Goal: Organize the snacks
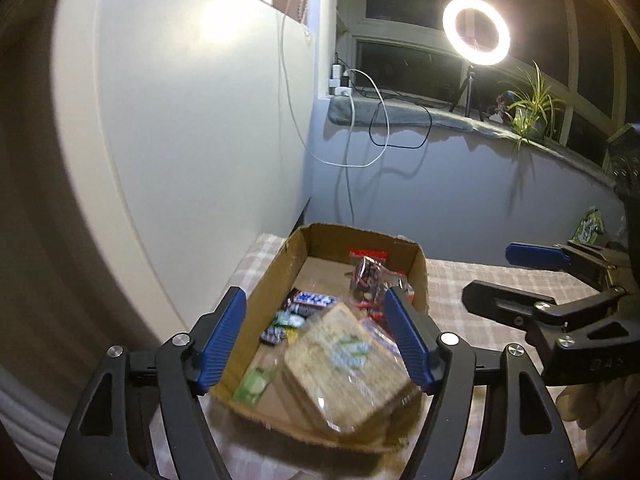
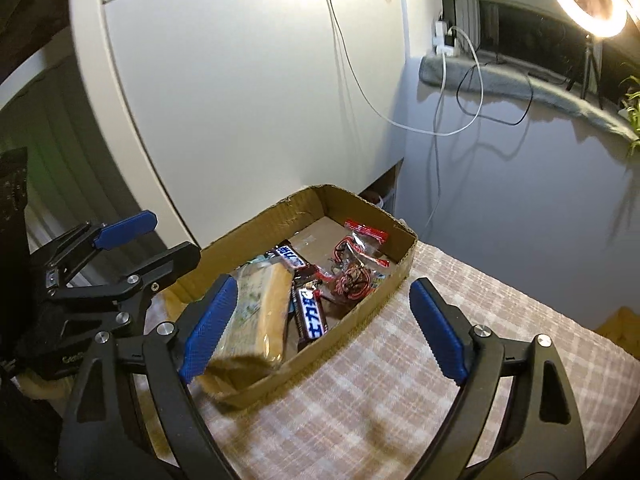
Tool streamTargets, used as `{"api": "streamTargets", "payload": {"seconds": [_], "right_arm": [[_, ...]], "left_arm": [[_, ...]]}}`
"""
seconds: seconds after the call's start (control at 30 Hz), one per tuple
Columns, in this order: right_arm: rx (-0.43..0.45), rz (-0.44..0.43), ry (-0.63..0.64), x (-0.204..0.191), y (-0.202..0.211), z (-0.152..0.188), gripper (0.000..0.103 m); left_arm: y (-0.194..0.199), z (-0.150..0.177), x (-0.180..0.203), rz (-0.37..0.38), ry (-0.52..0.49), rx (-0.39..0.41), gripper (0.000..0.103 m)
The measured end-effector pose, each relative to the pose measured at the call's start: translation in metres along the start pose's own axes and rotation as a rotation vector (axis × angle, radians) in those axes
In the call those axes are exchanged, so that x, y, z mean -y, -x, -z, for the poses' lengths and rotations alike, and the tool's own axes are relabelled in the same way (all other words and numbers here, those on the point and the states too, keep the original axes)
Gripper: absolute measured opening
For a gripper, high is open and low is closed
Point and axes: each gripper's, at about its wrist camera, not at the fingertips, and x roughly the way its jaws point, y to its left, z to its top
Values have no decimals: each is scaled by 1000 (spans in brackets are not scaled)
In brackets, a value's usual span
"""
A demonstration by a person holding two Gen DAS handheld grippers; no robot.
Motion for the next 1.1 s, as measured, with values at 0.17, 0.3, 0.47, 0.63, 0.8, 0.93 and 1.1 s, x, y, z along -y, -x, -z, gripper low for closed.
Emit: {"api": "streamTargets", "payload": {"seconds": [0.17,0.3,0.47,0.63,0.8,0.93,1.1], "right_arm": [[44,45,26,-10,21,13,90],[75,57,16,-13,38,24,93],[94,69,-18,-12,51,41,102],[88,83,-26,-12,56,53,102],[93,110,-16,-11,60,57,102],[93,109,-14,-11,62,59,102],[86,103,-3,-13,62,63,102]], "left_arm": [[19,11,3,-29,17,23,76],[34,20,2,-60,53,47,79],[43,26,5,-112,42,66,80],[44,30,10,-102,34,55,80],[48,32,15,-100,28,65,80],[47,34,15,-101,31,58,80],[44,37,16,-94,35,44,80]]}}
